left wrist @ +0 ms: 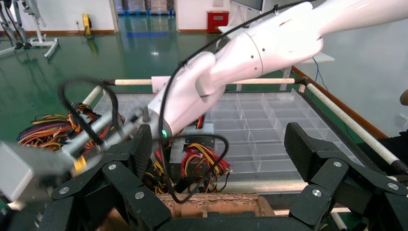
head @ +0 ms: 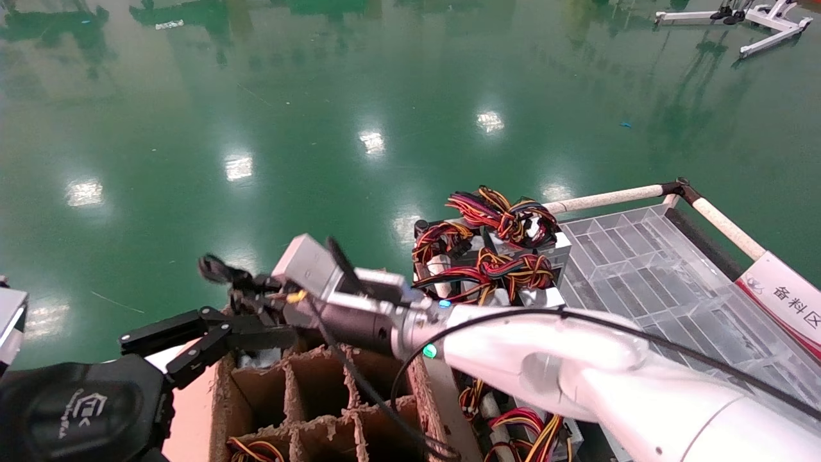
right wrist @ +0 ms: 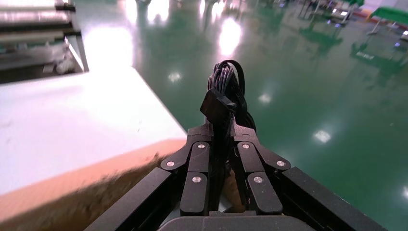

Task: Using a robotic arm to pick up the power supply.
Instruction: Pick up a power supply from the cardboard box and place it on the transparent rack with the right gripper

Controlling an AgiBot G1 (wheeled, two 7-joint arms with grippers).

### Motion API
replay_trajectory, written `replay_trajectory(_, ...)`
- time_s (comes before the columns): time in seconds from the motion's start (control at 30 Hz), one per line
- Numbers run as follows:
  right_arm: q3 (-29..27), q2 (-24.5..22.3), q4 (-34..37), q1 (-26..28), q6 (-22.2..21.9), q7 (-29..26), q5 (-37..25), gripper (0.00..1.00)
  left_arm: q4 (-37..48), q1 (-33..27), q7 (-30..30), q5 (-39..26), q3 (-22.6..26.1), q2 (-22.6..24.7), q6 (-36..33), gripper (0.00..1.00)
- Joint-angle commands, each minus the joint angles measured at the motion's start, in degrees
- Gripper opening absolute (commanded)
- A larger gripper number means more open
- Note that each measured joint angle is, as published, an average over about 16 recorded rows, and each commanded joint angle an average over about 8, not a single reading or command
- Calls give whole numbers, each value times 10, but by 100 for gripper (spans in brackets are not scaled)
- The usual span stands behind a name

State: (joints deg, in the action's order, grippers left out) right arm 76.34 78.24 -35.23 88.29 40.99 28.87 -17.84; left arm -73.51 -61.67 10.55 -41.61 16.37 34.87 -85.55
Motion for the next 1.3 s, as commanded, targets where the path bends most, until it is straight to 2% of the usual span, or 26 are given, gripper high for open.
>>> replay_trajectory(0.03, -4, -1, 7, 5, 11, 6, 11, 0, 0, 0, 0, 0, 0, 0, 0, 100)
replay_trajectory(0.3, -41, -7, 50, 27, 89, 25, 75, 0, 0, 0, 0, 0, 0, 0, 0, 100)
replay_trajectory(0.67, -92, -34, 152, 97, 232, 34, 138, 0, 0, 0, 0, 1, 1, 0, 0, 100)
replay_trajectory(0.87, -92, -75, 218, 157, 286, 31, 129, 0, 0, 0, -1, 1, 1, 0, 0, 100)
replay_trajectory(1.07, -76, -125, 276, 209, 313, 23, 99, 0, 0, 0, -1, 1, 1, -1, 1, 100)
replay_trajectory(1.3, -53, -186, 321, 242, 341, 9, 65, 0, 0, 0, -1, 1, 2, -1, 1, 100)
